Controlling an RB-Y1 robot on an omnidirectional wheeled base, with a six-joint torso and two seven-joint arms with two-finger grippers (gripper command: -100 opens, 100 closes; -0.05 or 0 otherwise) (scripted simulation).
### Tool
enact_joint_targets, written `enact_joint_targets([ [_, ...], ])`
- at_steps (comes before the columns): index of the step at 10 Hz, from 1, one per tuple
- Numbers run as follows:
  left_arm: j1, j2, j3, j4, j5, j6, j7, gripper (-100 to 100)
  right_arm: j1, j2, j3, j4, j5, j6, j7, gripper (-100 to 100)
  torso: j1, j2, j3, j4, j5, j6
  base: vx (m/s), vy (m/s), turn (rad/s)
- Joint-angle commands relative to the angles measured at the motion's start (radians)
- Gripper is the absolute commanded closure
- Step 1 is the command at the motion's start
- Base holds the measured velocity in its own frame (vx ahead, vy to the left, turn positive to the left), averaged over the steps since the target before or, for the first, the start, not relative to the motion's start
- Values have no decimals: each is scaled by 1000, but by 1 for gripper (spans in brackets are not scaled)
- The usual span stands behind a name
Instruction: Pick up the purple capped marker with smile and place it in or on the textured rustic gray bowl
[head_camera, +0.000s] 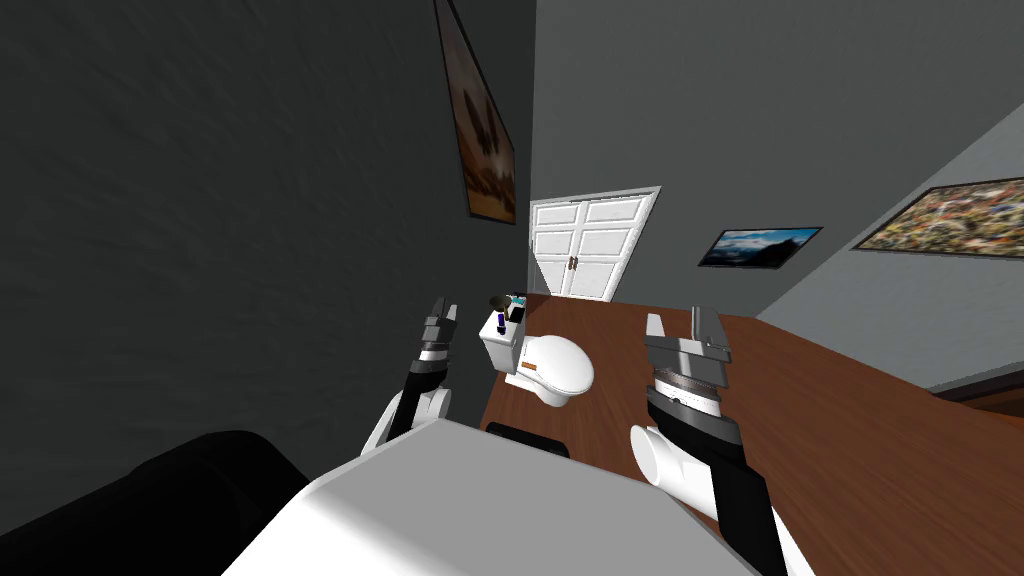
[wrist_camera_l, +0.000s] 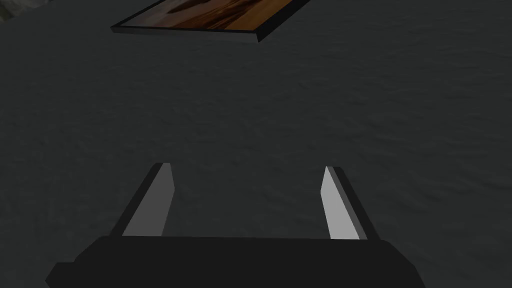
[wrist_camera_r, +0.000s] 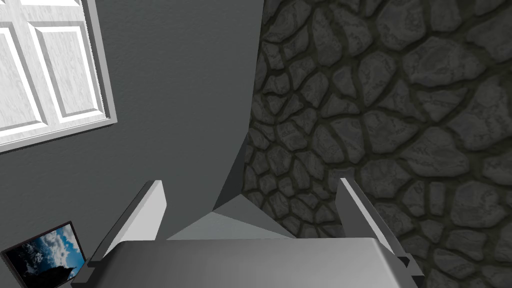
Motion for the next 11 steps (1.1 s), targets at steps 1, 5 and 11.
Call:
enact_joint_targets([
  [1,-1,30,-3,12,-6,-2,-5,-100,0,0,0,0,0,0,0,0,0,0,0,0,0,0,-14,-13,-18],
  [5,-8,98,-13,73,-32,-9,-33,-100,0,0,0,0,0,0,0,0,-2,3,2,1,-1,0,-45,-38,-30],
  [11,-32,145,-29,221,-96,-22,-106,-100,0,0,0,0,0,0,0,0,-4,3,2,1,-1,0,-50,-62,-42],
])
